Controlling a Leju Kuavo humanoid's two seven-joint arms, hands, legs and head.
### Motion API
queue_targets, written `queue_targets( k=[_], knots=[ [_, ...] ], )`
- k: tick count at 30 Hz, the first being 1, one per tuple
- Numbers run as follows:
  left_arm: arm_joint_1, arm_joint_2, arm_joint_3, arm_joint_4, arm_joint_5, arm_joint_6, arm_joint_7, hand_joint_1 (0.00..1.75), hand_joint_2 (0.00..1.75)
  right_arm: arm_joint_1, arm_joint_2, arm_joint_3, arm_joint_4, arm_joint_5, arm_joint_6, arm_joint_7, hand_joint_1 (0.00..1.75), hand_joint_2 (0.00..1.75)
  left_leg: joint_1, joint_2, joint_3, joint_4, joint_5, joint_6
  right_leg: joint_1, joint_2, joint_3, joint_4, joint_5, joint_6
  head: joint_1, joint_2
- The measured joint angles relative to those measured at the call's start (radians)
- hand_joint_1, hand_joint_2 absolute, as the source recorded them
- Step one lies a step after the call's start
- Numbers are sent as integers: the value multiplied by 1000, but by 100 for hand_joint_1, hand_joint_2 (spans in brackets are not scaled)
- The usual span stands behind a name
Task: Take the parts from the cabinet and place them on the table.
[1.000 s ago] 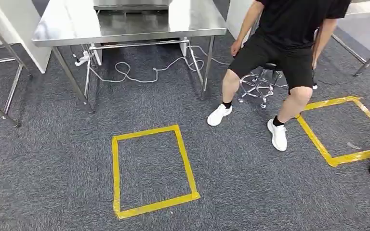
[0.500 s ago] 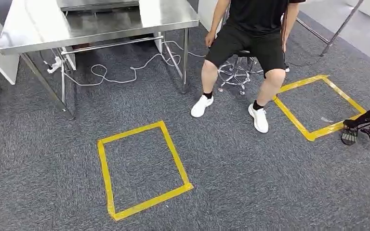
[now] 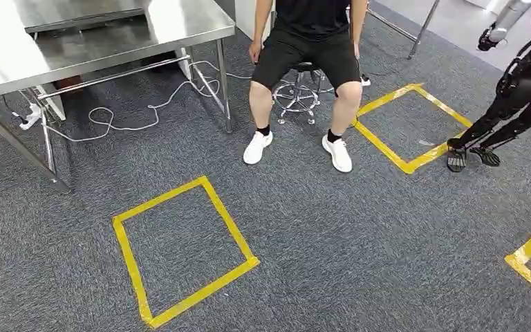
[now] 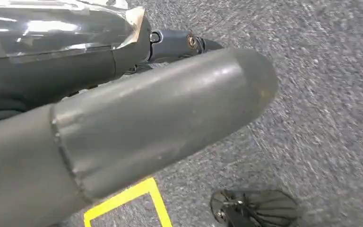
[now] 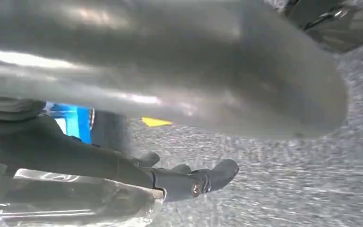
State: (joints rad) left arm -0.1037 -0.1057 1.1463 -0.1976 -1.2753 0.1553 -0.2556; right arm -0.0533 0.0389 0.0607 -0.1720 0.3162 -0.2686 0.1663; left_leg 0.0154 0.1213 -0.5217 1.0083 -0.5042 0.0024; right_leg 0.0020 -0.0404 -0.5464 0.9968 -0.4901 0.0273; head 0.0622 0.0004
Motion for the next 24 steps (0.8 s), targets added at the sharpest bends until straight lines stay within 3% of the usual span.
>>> queue_targets(
  k=[1, 2, 3, 5, 6, 7, 9, 10, 11, 12, 15, 16, 17, 18, 20, 21, 22, 23, 24],
  knots=[
    [0, 0, 0, 0, 0, 0, 0, 0, 0, 1, 1, 0, 0, 1, 0, 1, 0, 0, 8, -19, -3, 9, -9, -9, -32, 12, 16, -10, 11, -15, -3, 0],
    [0, 2, 0, 0, 2, 0, 2, 0, 0, 2, 2, 0, 0, 4, 0, 1, 0, 0, 8, -64, -16, 39, -39, -10, -27, 20, 13, -10, 13, -18, -6, 0],
    [2, 2, 0, 0, 4, 0, 4, 0, 0, 1, 1, 0, 0, 6, 0, 3, 0, 0, 9, -94, -43, 103, -85, -8, -26, 28, 10, -10, 17, -30, -7, 0],
    [6, 3, 0, 0, 9, 1, 9, 0, 0, -1, 5, 0, 0, 8, 0, 4, 0, 0, 9, -120, -114, 254, -158, -11, -20, 51, 7, -9, 18, -35, -8, 0],
    [6, 3, 1, 0, 10, 2, 11, 0, 0, -1, 5, 0, 0, 8, 0, 6, 0, 0, 10, -123, -135, 297, -164, -12, -17, 64, 7, -9, 18, -35, -8, 0],
    [6, 3, 1, 0, 11, 2, 13, 0, 0, 0, 6, 0, 0, 8, 2, 8, 0, 0, 10, -123, -137, 295, -147, -13, -17, 76, 8, -8, 18, -34, -8, 0],
    [6, 3, 2, 0, 12, 3, 13, 0, 0, 0, 6, 0, 0, 10, 4, 11, 0, 0, 14, -129, -81, 167, -53, -13, -18, 106, 10, -1, 17, -34, -8, 0],
    [6, 4, 2, 0, 12, 3, 13, 0, 0, -1, 6, 0, 0, 13, 5, 11, 0, 0, 19, -148, -44, 84, -9, -13, -18, 120, 9, 5, 14, -30, -8, 0],
    [7, 5, 2, 0, 12, 3, 13, 0, 0, -3, 6, 0, 0, 15, 6, 11, 0, 0, 27, -211, -25, 44, -13, -11, -17, 131, 0, 14, 10, -24, -7, 0],
    [7, 5, 2, 0, 12, 3, 13, 0, 0, -7, 6, 0, 0, 16, 7, 11, 0, 0, 26, -220, -26, 29, -15, -10, -6, 142, -12, 28, 7, -18, -6, 0],
    [6, 3, 2, 0, 12, 3, 13, 0, 0, 0, 6, 0, 0, 18, 7, 11, 0, 0, 9, -183, -27, 31, -10, 9, -14, 173, -35, 17, 19, 5, -4, 0],
    [5, 0, 2, 0, 12, 3, 13, 0, 0, 2, 2, 0, 0, 18, 7, 11, 0, 0, 20, -168, -21, 15, -1, 24, -9, 170, -33, 23, 15, 11, -4, 0],
    [4, 0, 2, 0, 12, 3, 13, 0, 0, 3, 4, 0, 0, 19, 7, 11, 0, 0, 16, -156, -17, 8, 2, 31, -11, 116, -44, 48, 1, 9, -4, 0],
    [5, 2, 2, 0, 12, 3, 13, 0, 0, 1, 5, 0, 0, 20, 7, 11, 0, 0, 15, -141, -16, 6, 3, 38, -12, 82, -73, 101, -28, 4, 5, 0],
    [7, 2, 3, 0, 12, 5, 13, 0, 0, -3, 5, 0, 0, 22, 7, 11, 0, 0, 13, -108, -19, 6, 3, 38, -14, 58, -157, 264, -93, 3, 6, 0],
    [7, 2, 3, 0, 12, 5, 13, 0, 0, -2, 4, 0, 0, 22, 8, 11, 0, 0, 12, -95, -20, 6, 2, 38, -17, 55, -182, 318, -107, 8, 6, 0],
    [7, 2, 3, 0, 12, 4, 13, 0, 0, 0, 4, 0, 0, 22, 8, 11, 0, 0, 13, -84, -19, 6, 2, 37, -20, 52, -185, 325, -102, 16, 6, 0],
    [7, 1, 2, 0, 12, 4, 13, 0, 0, 2, 4, 0, 0, 22, 8, 11, 0, 0, 14, -72, -18, 6, 0, 35, -24, 49, -162, 283, -81, 27, 6, 0],
    [6, 0, 2, 0, 12, 4, 13, 0, 0, 3, 3, 0, 0, 22, 7, 11, 0, 0, 16, -62, -16, 6, -2, 32, -27, 41, -119, 204, -50, 39, 6, 0]
  ],
)
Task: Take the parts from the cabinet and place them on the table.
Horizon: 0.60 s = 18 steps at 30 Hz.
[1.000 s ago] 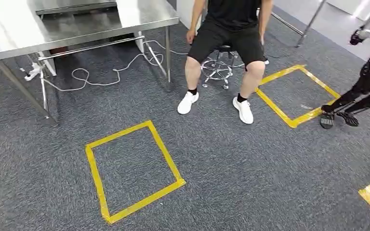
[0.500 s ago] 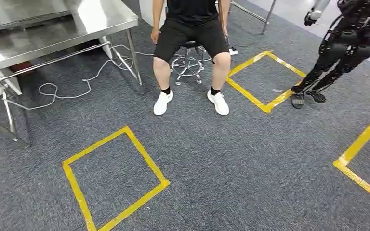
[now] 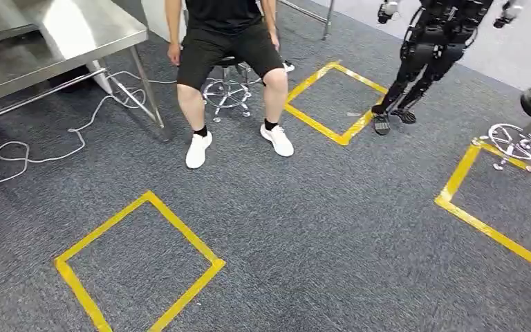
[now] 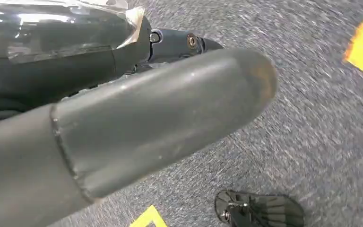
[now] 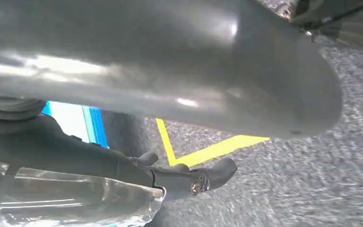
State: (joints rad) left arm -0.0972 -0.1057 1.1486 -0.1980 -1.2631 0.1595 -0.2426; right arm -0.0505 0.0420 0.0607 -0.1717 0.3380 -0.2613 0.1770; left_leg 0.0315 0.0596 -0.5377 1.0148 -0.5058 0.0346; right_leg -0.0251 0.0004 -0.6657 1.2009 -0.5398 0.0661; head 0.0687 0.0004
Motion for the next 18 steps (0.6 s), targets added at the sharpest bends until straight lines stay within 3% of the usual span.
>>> queue_targets(
  k=[1, 2, 3, 4, 6, 7, 12, 13, 14, 15, 16, 17, 18],
  knots=[
    [0, -1, 0, 0, 0, 0, 0, 0, 0, -1, -1, 0, 0, 0, 0, 0, 0, 0, 2, 11, 4, 0, -2, -4, -5, -21, 61, -110, 36, 10, 0, 0],
    [0, 0, 0, 0, 0, 0, 0, 0, 0, -3, 0, 0, 0, 0, 0, 0, 0, 0, -2, 21, 10, 0, -6, -11, -6, -74, 105, -192, 56, 9, 1, 0],
    [1, 0, 0, 0, 0, 0, 0, 0, 0, -7, 0, 0, 0, 1, 0, 0, 0, 0, -7, 31, 13, 1, -12, -21, 8, -77, 100, -192, 62, 2, 4, 0],
    [1, 1, 0, 0, 0, 2, 4, 0, 0, -7, 1, 0, 0, 3, 0, 0, 0, 0, -8, 37, 17, 0, -14, -28, 11, -63, 105, -192, 65, -12, 1, 0],
    [-5, -1, 1, 0, 8, 8, 16, 0, 0, -3, 1, 0, 0, 15, 2, 4, 0, 0, -7, 55, 29, -10, -11, -37, 16, -44, 91, -190, 66, -20, -1, 0],
    [-8, -2, 1, 0, 10, 9, 18, 0, 0, -3, 1, 0, 0, 23, 3, 7, 0, 0, -5, 64, 35, -13, -14, -44, 14, -33, 103, -197, 70, -29, 0, 0],
    [-8, -2, 1, 0, 10, 9, 18, 0, 0, -4, 0, 0, 0, 23, 3, 8, 0, 0, -5, 65, 34, -13, -15, -45, 13, -31, 108, -199, 71, -31, 0, 0],
    [-7, 0, 4, 0, 18, 16, 19, 0, 0, -2, 2, 3, 0, 32, 7, 11, 0, 0, 4, -15, 12, 48, -66, -47, -7, -13, 111, -206, 79, -50, -10, 0],
    [-1, -2, 11, 0, 29, 25, 19, 0, 0, -6, 6, 10, 0, 50, 12, 11, 0, 0, 2, -60, -96, 264, -169, -46, 4, 19, 108, -206, 80, -69, -12, 0],
    [3, -2, 20, 0, 40, 37, 21, 0, 0, -4, 6, 24, 0, 66, 21, 8, 0, 0, 3, -63, -100, 230, -96, -42, 8, 65, 112, -204, 80, -68, -12, 0],
    [4, -2, 21, 0, 42, 42, 21, 0, 0, -5, 6, 26, 0, 72, 22, 6, 0, 0, 5, -70, -68, 155, -50, -40, 8, 78, 113, -201, 79, -68, -12, 0],
    [3, -2, 25, 0, 48, 45, 21, 0, 0, -6, 6, 29, 0, 77, 24, 4, 0, 0, 9, -98, -34, 77, -10, -39, 8, 92, 110, -195, 78, -66, -12, 0],
    [3, -2, 31, 0, 52, 48, 21, 0, 0, -8, 6, 33, 0, 81, 26, 3, 0, 0, 12, -159, -20, 39, -11, -36, 10, 101, 101, -185, 74, -59, -12, 0]
  ],
)
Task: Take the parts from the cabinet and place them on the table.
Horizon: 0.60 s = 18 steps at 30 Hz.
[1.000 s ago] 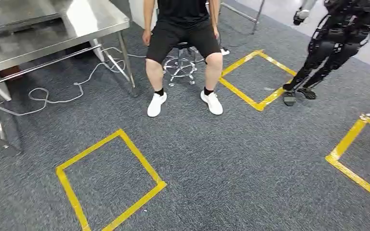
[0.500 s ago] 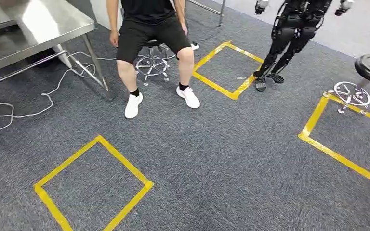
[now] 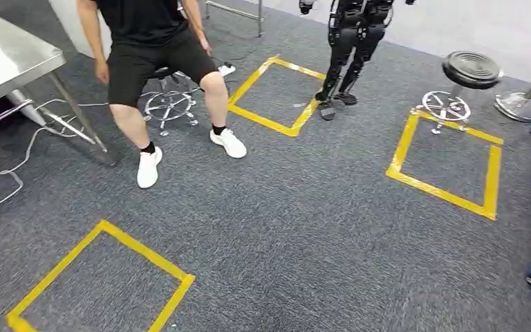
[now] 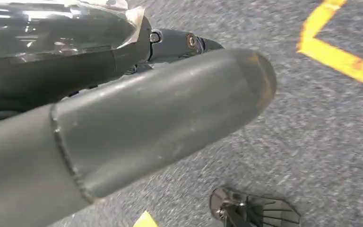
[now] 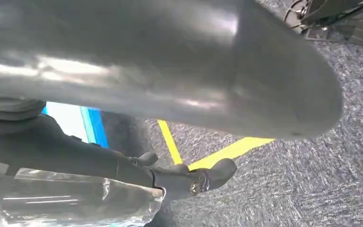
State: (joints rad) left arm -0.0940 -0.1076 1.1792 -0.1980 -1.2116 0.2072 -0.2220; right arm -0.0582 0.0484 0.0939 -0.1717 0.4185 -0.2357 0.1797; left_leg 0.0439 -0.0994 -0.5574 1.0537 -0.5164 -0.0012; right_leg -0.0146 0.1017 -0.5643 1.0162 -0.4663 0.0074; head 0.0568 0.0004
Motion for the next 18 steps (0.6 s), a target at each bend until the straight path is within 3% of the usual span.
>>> queue_targets(
  k=[1, 2, 4, 5, 6, 7, 9, 10, 11, 12, 13, 14, 15, 16, 17, 18],
  knots=[
    [0, -1, 4, 0, 5, 3, 0, 0, 0, -3, 0, 3, 0, 4, 3, 0, 0, 0, -2, 11, -2, -6, -1, -1, 11, 13, -10, 9, -4, 7, 3, 0],
    [2, -2, 6, 0, 8, 6, 0, 0, 0, -3, -1, 7, 0, 9, 3, 0, 0, 0, -9, 23, -2, -5, 0, 2, 3, 20, -15, 7, 0, 13, 4, 0],
    [0, -5, 11, 0, 11, 12, 1, 0, 0, 0, -3, 15, 0, 14, 5, 0, 0, 0, -16, 46, 2, -12, 5, 21, 5, 42, -29, 1, 5, 31, 3, 0],
    [-1, -9, 13, 0, 11, 12, 1, 0, 0, 0, -6, 17, 1, 14, 5, 2, 0, 0, -12, 60, 6, -23, 13, 33, 2, 12, -28, 16, 0, 32, 3, 0],
    [0, -8, 15, 0, 11, 13, 2, 0, 0, -3, -5, 18, 1, 14, 6, 6, 0, 0, -15, 69, 10, -28, 15, 38, 3, -48, -44, 49, -18, 29, 5, 0],
    [1, -8, 18, 0, 11, 14, 4, 0, 0, -8, -4, 21, 1, 15, 8, 8, 0, 0, -16, 86, 11, -29, 15, 45, 2, -77, -81, 114, -54, 24, 10, 0],
    [4, -7, 23, 0, 13, 14, 5, 0, 0, -16, -5, 22, 0, 18, 13, 8, 0, 0, -19, 117, 9, -29, 15, 46, -1, -87, -156, 262, -112, 23, 10, 0],
    [4, -7, 26, 0, 13, 15, 5, 0, 0, -16, -5, 22, 1, 19, 14, 8, 0, 0, -20, 130, 9, -29, 14, 46, -3, -88, -179, 308, -121, 29, 10, 0],
    [4, -7, 27, 0, 13, 15, 5, 0, 0, -15, -6, 22, 1, 20, 14, 9, 0, 0, -20, 142, 9, -29, 13, 45, -6, -90, -177, 304, -113, 37, 10, 0],
    [4, -7, 28, 0, 13, 17, 5, 0, 0, -14, -7, 22, 1, 20, 15, 10, 0, 0, -19, 155, 10, -29, 11, 43, -9, -94, -147, 250, -87, 49, 10, 0],
    [4, -8, 28, 0, 13, 18, 5, 0, 0, -14, -8, 23, 1, 23, 15, 10, 0, 0, -18, 166, 13, -29, 10, 41, -9, -105, -101, 166, -57, 59, 11, 0],
    [4, -9, 28, 0, 13, 19, 5, 0, 0, -15, -9, 23, 1, 23, 15, 10, 0, 0, -17, 176, 17, -29, 7, 36, -11, -131, -45, 67, -26, 65, 11, 0],
    [4, -8, 28, 0, 13, 23, 5, 0, 0, -17, -8, 24, 1, 24, 15, 10, 0, 0, -21, 185, 21, -29, 4, 31, -10, -185, -12, 2, -13, 57, 13, 0],
    [5, -9, 29, 0, 13, 24, 5, 0, 0, -19, -9, 24, 1, 26, 15, 10, 0, 0, -27, 196, 25, -28, -5, 18, 8, -187, -11, 0, -5, 51, 13, 0],
    [5, -9, 29, 0, 13, 27, 7, 0, 0, -18, -9, 24, 1, 26, 16, 10, 0, 0, -27, 205, 31, -30, -6, 12, 6, -171, -12, 2, -4, 37, 10, 0],
    [3, -10, 28, 0, 12, 28, 10, 0, 0, -15, -9, 24, 1, 26, 17, 11, 0, 0, -27, 215, 37, -33, -8, 8, 11, -161, -21, 2, -2, 33, 10, 0]
  ],
)
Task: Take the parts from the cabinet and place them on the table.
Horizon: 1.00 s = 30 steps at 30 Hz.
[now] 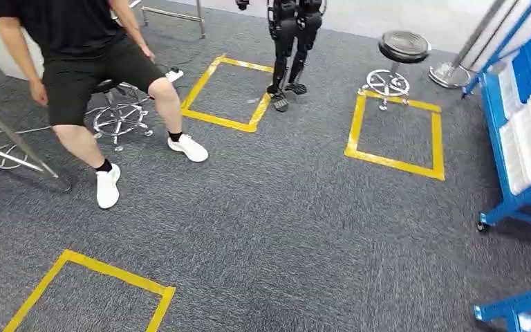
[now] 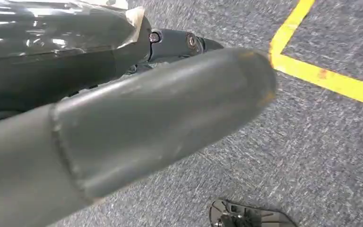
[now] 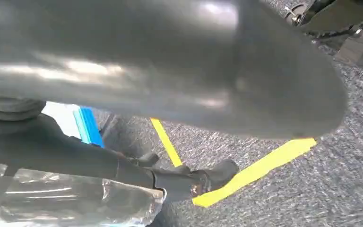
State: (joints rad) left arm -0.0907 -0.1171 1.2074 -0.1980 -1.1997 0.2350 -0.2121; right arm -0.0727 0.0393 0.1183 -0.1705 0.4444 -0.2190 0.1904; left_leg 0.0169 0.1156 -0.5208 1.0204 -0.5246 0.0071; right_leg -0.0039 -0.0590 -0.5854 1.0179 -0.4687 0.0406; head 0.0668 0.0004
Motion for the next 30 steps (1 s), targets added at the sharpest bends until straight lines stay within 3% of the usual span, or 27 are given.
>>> queue_targets(
  k=[1, 2, 3, 4, 5, 6, 7, 8, 9, 11, 12, 13, 15, 17, 18, 19, 21, 22, 23, 24, 26, 27, 28, 29, 30],
  knots=[
    [-2, -2, 0, 0, -3, 0, 1, 0, 0, 4, -1, 0, 1, -1, 0, 1, 0, 0, 2, 11, 7, -6, 0, -5, 2, 12, 0, -1, -1, -5, 0, 0],
    [-3, -5, 0, 0, -3, 0, 2, 0, 0, 5, -1, 0, 2, -2, 0, 4, 0, 0, 7, 8, 7, 0, -7, -13, -16, 26, 17, -12, 7, -18, 0, 0],
    [-3, -2, 0, 0, -4, 2, 3, 0, 0, 9, -1, 0, 2, -3, 0, 6, 0, 0, 11, -48, 3, 21, -26, -17, -24, 35, 19, -14, 10, -22, -7, 0],
    [-1, -3, 0, 0, -4, 2, 3, 0, 0, 10, -3, 0, 2, -3, 0, 9, 0, 0, 12, -87, -22, 77, -67, -14, -25, 43, 19, -15, 13, -38, -10, 0],
    [1, -5, 0, 0, -5, 2, 3, 0, 0, 8, -2, 0, 2, -3, 1, 9, 0, 0, 12, -108, -61, 158, -114, -14, -20, 54, 17, -15, 12, -46, -10, 0],
    [4, -5, 0, 0, -5, 2, 5, 0, 0, 7, 0, 0, 2, -3, 1, 9, 0, 0, 12, -116, -103, 241, -150, -15, -17, 68, 17, -15, 12, -47, -10, 0],
    [5, -5, 0, 0, -5, 2, 8, 0, 0, 9, 0, 0, 2, -3, 1, 9, 0, 0, 12, -119, -137, 301, -166, -16, -14, 83, 17, -14, 12, -47, -10, 0],
    [6, -5, 0, 0, -5, 2, 9, 0, 0, 11, 0, 0, 2, -5, 1, 10, 0, 0, 12, -119, -149, 312, -154, -16, -14, 97, 19, -14, 11, -47, -10, 0],
    [6, -5, 0, 0, -5, 3, 9, 0, 0, 12, 0, 0, 2, -6, 1, 11, 0, 0, 13, -119, -141, 284, -122, -16, -14, 111, 20, -13, 11, -46, -10, 0],
    [6, -5, 0, 0, -6, 5, 9, 0, 0, 12, 0, 0, 3, -9, 2, 11, 0, 0, 21, -133, -74, 127, -22, -15, -15, 142, 26, -9, 10, -45, -10, 0],
    [6, -5, 0, 0, -7, 6, 9, 0, 0, 12, 1, 0, 3, -9, 2, 11, 0, 0, 28, -177, -47, 63, 7, -16, -15, 153, 21, -6, 7, -39, -10, 0],
    [7, -6, 0, 0, -7, 6, 8, 0, 0, 7, 1, 0, 3, -9, 3, 11, 0, 0, 26, -202, -38, 23, 9, -14, -2, 164, 12, 14, 0, -30, -11, 0],
    [5, -7, 0, 0, -8, 8, 8, 0, 0, 10, 0, 0, 3, -9, 3, 11, 0, 0, 16, -179, -42, 32, 7, -3, -5, 183, -2, 3, 4, -19, -6, 0],
    [3, -12, 0, 0, -11, 8, 9, 0, 0, 16, -2, 0, 3, -10, 3, 11, 0, 0, 12, -155, -37, 22, 18, 18, -5, 196, -8, 4, 6, -2, -6, 0],
    [3, -12, 0, 0, -13, 8, 9, 0, 0, 17, -3, 0, 3, -11, 3, 11, 0, 0, 12, -144, -33, 13, 24, 29, -9, 140, -13, 29, -4, -3, -6, 0],
    [5, -12, 0, 0, -13, 8, 9, 0, 0, 16, -1, 0, 3, -11, 3, 11, 0, 0, 10, -131, -30, 8, 25, 39, -8, 96, -40, 78, -34, -9, -2, 0],
    [8, -11, 0, 0, -13, 10, 10, 0, 0, 11, 1, 0, 3, -12, 3, 11, 0, 0, 7, -101, -31, 8, 24, 41, -10, 75, -122, 232, -101, -13, -1, 0],
    [8, -12, 0, 0, -13, 11, 10, 0, 0, 11, 1, 0, 3, -12, 3, 11, 0, 0, 5, -88, -32, 9, 23, 41, -11, 73, -155, 296, -120, -9, -1, 0],
    [7, -12, 0, 0, -13, 10, 10, 0, 0, 11, 0, 0, 3, -12, 3, 11, 0, 0, 3, -76, -32, 9, 22, 41, -13, 72, -167, 322, -121, -2, -1, 0],
    [7, -13, 0, 0, -13, 11, 10, 0, 0, 14, 0, 0, 3, -13, 3, 11, 0, 0, 3, -64, -30, 9, 21, 39, -14, 69, -150, 292, -105, 7, -1, 0],
    [7, -14, 0, 0, -13, 10, 10, 0, 0, 16, -1, 0, 3, -13, 3, 11, 0, 0, 4, -42, -25, 9, 17, 35, -17, 47, -56, 117, -41, 26, 0, 0],
    [7, -14, 0, 0, -13, 10, 10, 0, 0, 14, 0, 0, 3, -12, 3, 11, 0, 0, 3, -32, -20, 9, 14, 30, -19, 5, -5, 28, -17, 29, 0, 0],
    [7, -13, 0, 0, -13, 11, 11, 0, 0, 10, 0, 0, 3, -12, 3, 11, 0, 0, -5, -24, -17, 9, 7, 21, -11, -33, -1, 11, -7, 17, -2, 0],
    [8, -13, 0, 0, -13, 11, 11, 0, 0, 8, 0, 0, 3, -12, 3, 11, 0, 0, -5, -12, -10, 9, 1, 12, 1, -24, 4, 5, -1, 7, -2, 0],
    [7, -13, 0, 0, -13, 11, 13, 0, 0, 8, 0, 0, 3, -12, 3, 11, 0, 0, -6, -4, -5, 7, -1, 8, 1, -13, -3, 5, 1, -2, -4, 0]
  ],
)
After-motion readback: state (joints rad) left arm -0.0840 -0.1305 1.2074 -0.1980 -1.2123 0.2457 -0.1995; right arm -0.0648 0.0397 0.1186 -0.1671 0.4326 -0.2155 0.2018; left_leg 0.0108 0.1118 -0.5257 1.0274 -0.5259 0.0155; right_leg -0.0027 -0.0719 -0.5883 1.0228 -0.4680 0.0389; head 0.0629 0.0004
